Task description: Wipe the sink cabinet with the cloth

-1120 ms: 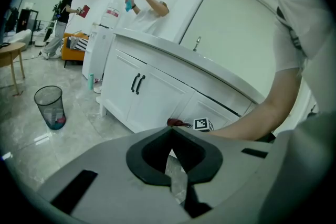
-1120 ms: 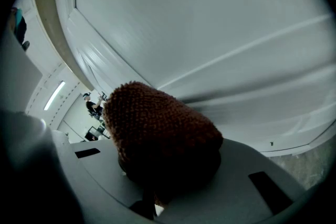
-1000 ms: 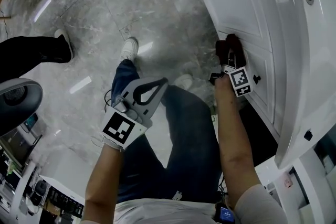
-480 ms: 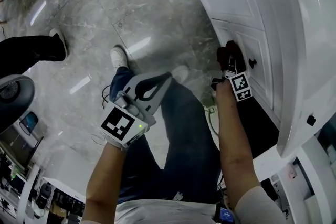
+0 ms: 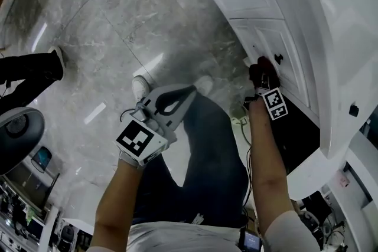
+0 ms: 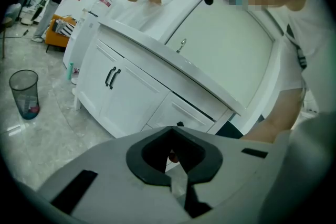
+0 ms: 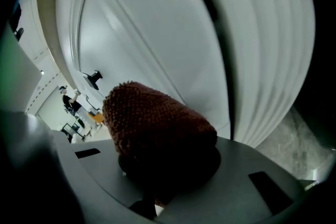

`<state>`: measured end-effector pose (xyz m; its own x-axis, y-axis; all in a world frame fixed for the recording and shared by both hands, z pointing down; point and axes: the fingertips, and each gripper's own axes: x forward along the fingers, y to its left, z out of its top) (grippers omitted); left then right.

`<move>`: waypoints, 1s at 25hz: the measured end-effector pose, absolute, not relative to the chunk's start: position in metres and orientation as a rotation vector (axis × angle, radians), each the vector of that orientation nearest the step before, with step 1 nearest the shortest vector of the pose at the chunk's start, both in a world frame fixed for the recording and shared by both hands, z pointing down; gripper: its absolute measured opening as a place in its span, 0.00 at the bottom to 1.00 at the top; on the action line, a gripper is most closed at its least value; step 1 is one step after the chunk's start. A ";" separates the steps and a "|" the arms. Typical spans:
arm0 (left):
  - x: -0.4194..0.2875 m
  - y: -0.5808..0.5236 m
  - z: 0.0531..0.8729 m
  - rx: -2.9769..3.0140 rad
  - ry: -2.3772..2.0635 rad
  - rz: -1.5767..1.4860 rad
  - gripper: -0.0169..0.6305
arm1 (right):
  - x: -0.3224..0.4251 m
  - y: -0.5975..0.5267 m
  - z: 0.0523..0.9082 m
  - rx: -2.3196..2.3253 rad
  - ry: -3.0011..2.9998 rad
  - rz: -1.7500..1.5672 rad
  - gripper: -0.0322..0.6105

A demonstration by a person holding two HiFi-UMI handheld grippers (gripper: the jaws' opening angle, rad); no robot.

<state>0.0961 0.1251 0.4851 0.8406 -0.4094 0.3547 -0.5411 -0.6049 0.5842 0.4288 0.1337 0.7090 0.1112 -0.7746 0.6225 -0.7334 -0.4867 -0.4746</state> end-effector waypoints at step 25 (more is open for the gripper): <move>0.129 0.147 0.473 2.446 -0.395 0.346 0.05 | 0.474 0.198 0.653 -2.407 1.279 -1.199 0.13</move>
